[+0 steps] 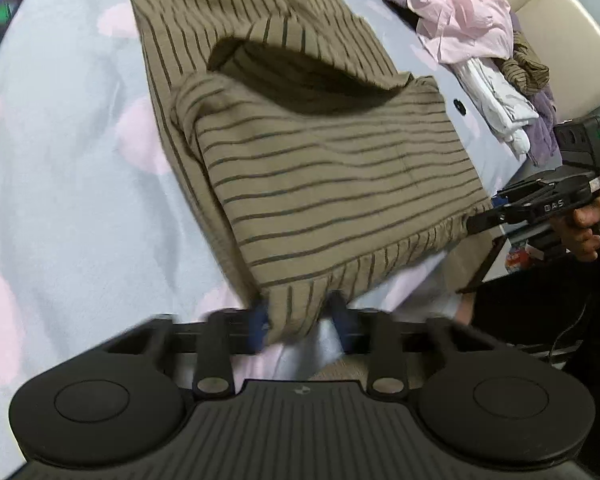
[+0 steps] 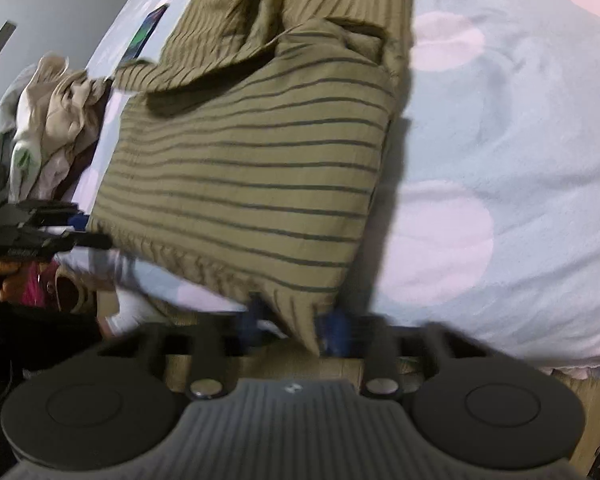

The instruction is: Fold clothes

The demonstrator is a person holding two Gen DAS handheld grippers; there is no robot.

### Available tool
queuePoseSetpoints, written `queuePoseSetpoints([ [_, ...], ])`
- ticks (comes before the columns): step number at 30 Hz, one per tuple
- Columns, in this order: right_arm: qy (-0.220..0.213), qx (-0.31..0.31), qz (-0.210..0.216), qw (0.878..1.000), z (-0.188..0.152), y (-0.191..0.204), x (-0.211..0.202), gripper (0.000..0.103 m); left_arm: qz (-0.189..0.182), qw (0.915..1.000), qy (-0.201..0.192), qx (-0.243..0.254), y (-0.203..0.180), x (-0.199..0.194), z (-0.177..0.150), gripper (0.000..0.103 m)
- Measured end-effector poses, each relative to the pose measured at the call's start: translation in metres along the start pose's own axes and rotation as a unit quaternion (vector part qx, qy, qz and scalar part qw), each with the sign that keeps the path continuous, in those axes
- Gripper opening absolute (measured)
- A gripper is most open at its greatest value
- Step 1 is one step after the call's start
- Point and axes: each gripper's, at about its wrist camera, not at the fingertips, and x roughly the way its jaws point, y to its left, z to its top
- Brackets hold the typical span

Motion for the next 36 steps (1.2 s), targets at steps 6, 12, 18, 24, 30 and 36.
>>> queuePoseSetpoints([
  [6, -0.026, -0.016, 0.03, 0.999, 0.009, 0.011, -0.031, 0.008, -0.021, 0.9996, -0.015, 0.008, -0.007, -0.034, -0.001, 0.003],
  [12, 0.01, 0.012, 0.054, 0.998, -0.009, 0.018, -0.047, 0.008, -0.047, 0.9983, 0.031, 0.012, -0.019, -0.053, -0.031, 0.001],
  [18, 0.093, 0.048, 0.065, 0.992, -0.046, 0.026, -0.038, 0.007, -0.096, 0.9884, 0.112, 0.035, -0.039, -0.038, -0.064, 0.0],
  [24, 0.071, 0.053, 0.051, 0.995, -0.051, 0.023, -0.038, 0.012, -0.015, 0.9951, 0.076, 0.062, -0.041, -0.031, -0.059, 0.001],
  [30, -0.004, 0.042, -0.007, 0.999, -0.046, 0.016, -0.049, 0.054, 0.017, 0.9964, 0.061, 0.057, -0.039, -0.025, -0.064, 0.028],
  [36, 0.019, 0.039, -0.04, 0.998, -0.051, 0.008, -0.027, 0.054, 0.031, 0.9965, 0.05, 0.06, -0.042, -0.008, -0.065, 0.028],
])
